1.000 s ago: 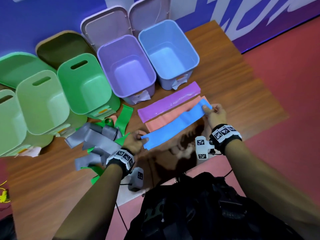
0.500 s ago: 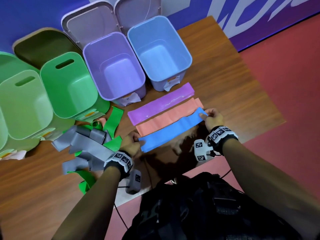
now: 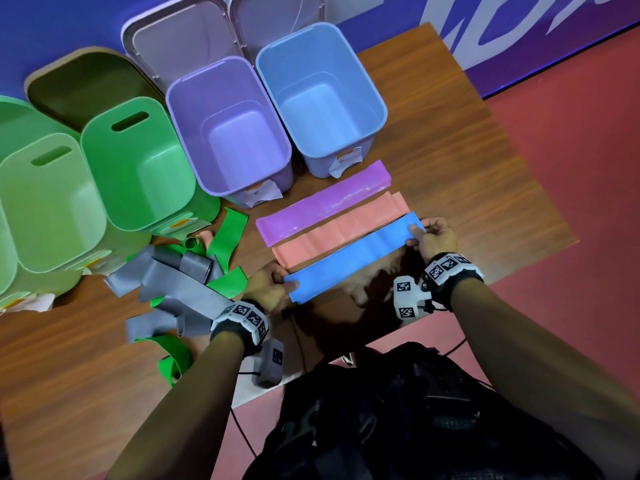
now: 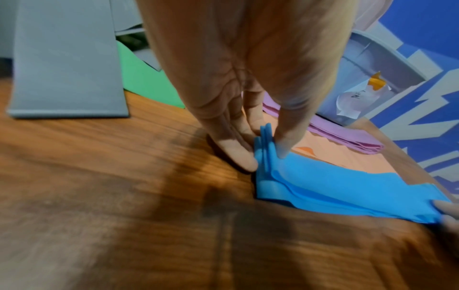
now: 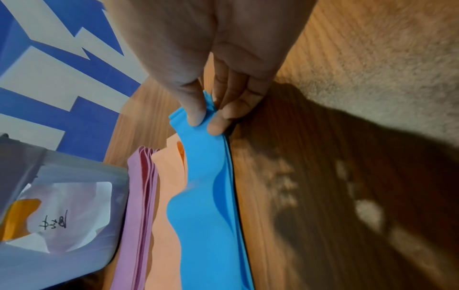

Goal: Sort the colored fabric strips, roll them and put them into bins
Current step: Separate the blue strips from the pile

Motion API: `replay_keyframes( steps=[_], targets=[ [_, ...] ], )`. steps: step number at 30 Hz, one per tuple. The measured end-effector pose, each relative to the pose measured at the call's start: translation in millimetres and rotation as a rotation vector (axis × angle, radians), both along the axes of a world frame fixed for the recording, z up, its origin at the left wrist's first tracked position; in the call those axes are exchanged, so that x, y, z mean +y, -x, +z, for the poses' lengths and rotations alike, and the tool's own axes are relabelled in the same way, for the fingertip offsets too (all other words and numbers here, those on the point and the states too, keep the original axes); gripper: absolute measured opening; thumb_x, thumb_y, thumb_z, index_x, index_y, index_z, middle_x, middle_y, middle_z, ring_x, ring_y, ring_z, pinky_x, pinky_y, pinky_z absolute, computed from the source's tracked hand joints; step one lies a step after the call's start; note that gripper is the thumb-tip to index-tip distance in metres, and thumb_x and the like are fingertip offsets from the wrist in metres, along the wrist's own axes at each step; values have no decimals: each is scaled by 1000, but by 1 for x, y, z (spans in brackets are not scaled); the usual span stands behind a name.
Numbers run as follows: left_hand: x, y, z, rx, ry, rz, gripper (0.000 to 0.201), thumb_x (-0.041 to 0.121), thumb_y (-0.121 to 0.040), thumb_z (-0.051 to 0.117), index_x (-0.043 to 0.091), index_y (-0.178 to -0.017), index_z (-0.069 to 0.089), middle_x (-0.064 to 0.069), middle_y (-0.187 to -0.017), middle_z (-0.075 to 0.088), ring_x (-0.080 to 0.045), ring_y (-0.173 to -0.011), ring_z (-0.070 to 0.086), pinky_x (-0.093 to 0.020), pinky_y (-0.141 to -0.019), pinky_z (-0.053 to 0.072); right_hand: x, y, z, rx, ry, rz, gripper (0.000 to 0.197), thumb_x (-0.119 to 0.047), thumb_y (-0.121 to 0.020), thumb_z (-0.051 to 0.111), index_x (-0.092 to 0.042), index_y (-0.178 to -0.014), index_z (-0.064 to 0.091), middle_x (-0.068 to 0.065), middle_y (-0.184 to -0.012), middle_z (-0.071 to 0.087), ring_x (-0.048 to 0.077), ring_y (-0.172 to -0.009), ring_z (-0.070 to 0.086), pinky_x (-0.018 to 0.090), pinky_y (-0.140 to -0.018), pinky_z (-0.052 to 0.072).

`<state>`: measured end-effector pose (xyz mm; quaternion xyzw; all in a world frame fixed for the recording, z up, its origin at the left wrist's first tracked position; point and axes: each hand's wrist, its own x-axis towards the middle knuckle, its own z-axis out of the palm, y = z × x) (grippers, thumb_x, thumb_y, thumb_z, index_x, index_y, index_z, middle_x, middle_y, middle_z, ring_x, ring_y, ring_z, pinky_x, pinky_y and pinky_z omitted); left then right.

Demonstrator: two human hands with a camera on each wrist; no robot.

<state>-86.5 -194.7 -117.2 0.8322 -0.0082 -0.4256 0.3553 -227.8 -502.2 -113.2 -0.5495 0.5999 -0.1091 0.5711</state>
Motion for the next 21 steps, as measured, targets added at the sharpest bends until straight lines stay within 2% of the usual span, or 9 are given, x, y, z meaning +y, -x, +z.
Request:
replay_keyframes(
  steps=[4, 6, 9, 11, 12, 16, 19, 21],
  targets=[
    [-3, 2, 3, -64, -18, -61, 29, 4, -74, 76, 19, -76, 52, 4, -64, 51, -21, -63, 51, -34, -67, 44, 0, -3, -1, 12, -35, -24, 25, -3, -90, 67, -22, -83, 53, 7, -80, 66, 9, -54, 66, 21, -54, 49],
    [-5, 3, 8, -122, -64, -121, 31, 7, -74, 77, 20, -75, 48, 4, -64, 53, -19, -63, 51, -33, -65, 44, -1, -5, 0, 33, -31, -31, 30, 0, -87, 69, -23, -84, 49, 6, -82, 65, 13, -59, 65, 23, -57, 50],
    [-6, 2, 14, -209, -121, -193, 35, 14, -72, 79, 18, -76, 44, 1, -64, 52, -19, -59, 47, -30, -55, 37, -4, -4, 2, 95, 29, -51, 38, 1, -78, 73, -26, -80, 46, 12, -93, 69, 22, -67, 64, 33, -69, 53],
    [-6, 1, 16, -264, -159, -205, 41, 20, -70, 82, 15, -80, 43, -1, -65, 50, -19, -57, 44, -30, -52, 32, -6, -3, 6, 118, 67, -72, 37, -1, -76, 75, -26, -77, 47, 10, -96, 68, 23, -75, 62, 32, -74, 51],
    [-6, 0, 17, -285, -164, -213, 43, 22, -70, 83, 15, -81, 42, -1, -67, 49, -19, -57, 42, -31, -52, 31, -6, -3, 8, 92, 60, -78, 34, -2, -78, 74, -25, -76, 49, 8, -92, 67, 22, -75, 60, 31, -73, 52],
    [-6, 1, 20, -291, -76, -242, 39, 20, -75, 81, 19, -74, 42, 2, -63, 45, -14, -55, 40, -29, -53, 30, 0, -8, 18, -139, -89, -31, 22, 1, -88, 64, -17, -75, 59, 5, -68, 61, 15, -55, 55, 22, -51, 49],
    [-9, 3, 18, -265, -7, -215, 26, 14, -80, 77, 21, -75, 52, 8, -61, 47, -8, -54, 42, -24, -55, 34, 9, -12, 24, -184, -207, 51, 20, 1, -90, 60, -13, -77, 64, 2, -60, 64, 12, -49, 58, 19, -49, 49],
    [-13, 5, 18, -244, 37, -211, 19, 13, -82, 76, 22, -77, 59, 10, -61, 47, -3, -54, 43, -20, -58, 37, 15, -12, 24, -187, -249, 109, 18, 1, -90, 61, -11, -79, 66, 4, -65, 68, 13, -53, 63, 19, -52, 52]
  ],
)
